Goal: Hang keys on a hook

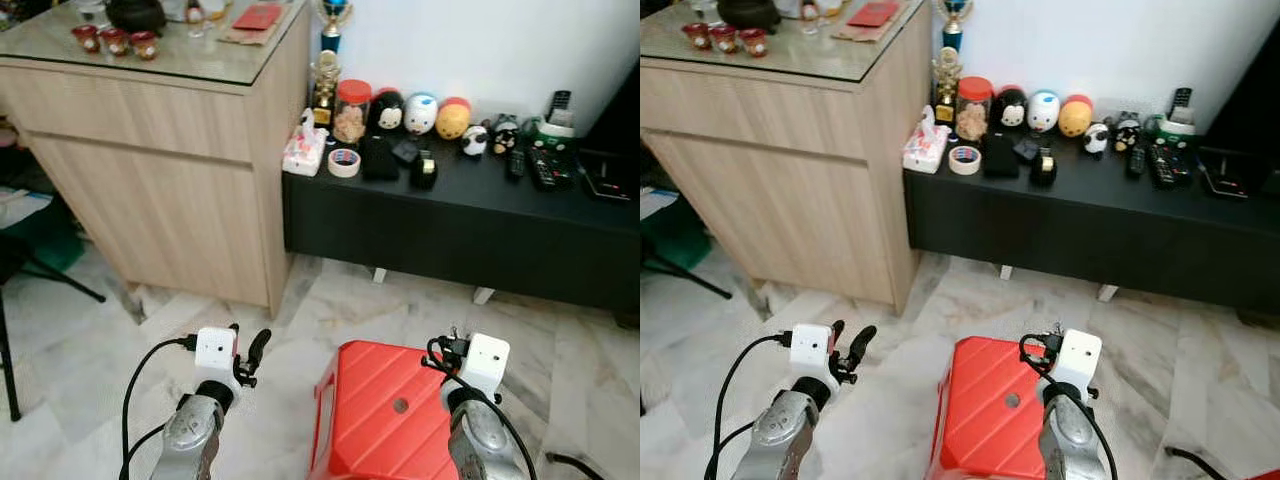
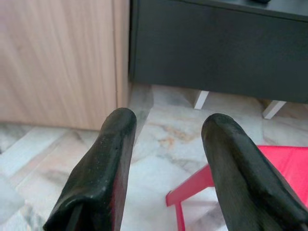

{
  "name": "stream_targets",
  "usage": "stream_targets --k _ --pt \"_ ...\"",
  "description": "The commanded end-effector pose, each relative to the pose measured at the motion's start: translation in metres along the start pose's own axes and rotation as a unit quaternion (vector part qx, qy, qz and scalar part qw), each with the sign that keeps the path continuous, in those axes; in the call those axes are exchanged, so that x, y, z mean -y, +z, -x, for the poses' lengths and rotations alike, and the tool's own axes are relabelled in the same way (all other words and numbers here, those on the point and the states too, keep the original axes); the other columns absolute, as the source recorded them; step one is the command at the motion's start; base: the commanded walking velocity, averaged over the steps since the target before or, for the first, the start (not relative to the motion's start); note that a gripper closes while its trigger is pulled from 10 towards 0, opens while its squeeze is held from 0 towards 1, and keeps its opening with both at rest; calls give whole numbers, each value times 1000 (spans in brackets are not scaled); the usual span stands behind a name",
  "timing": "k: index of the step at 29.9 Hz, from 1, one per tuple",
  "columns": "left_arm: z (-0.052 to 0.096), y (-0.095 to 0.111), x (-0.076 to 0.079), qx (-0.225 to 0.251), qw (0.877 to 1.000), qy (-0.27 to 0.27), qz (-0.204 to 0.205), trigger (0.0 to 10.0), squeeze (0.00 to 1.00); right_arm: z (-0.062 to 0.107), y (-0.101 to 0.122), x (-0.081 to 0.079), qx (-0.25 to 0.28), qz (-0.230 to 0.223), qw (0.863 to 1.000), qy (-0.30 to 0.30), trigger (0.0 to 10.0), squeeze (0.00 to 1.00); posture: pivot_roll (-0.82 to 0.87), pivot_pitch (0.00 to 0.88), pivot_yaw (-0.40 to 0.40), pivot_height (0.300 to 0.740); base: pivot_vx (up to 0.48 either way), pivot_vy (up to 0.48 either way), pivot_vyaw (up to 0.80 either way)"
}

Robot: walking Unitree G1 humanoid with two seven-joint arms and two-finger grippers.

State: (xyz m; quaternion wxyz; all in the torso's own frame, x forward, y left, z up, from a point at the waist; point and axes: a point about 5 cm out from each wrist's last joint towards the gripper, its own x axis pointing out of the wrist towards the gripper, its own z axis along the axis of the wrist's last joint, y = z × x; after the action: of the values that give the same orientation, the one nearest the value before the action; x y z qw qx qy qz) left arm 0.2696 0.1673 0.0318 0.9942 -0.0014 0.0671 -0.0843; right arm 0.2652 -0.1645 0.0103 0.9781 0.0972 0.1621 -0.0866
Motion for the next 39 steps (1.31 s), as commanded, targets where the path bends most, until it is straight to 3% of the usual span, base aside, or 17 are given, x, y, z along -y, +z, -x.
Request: stream_targets --k 1,39 --pt "2 -1 1 3 1000 1 9 10000 0 1 -4 2 -6 -2 1000 -4 10000 0 20 58 -78 740 -304 0 0" --pt "2 0 2 6 1000 0 9 10000 0 -1 -5 0 -10 2 1000 1 10000 0 22 58 -80 740 -319 0 0"
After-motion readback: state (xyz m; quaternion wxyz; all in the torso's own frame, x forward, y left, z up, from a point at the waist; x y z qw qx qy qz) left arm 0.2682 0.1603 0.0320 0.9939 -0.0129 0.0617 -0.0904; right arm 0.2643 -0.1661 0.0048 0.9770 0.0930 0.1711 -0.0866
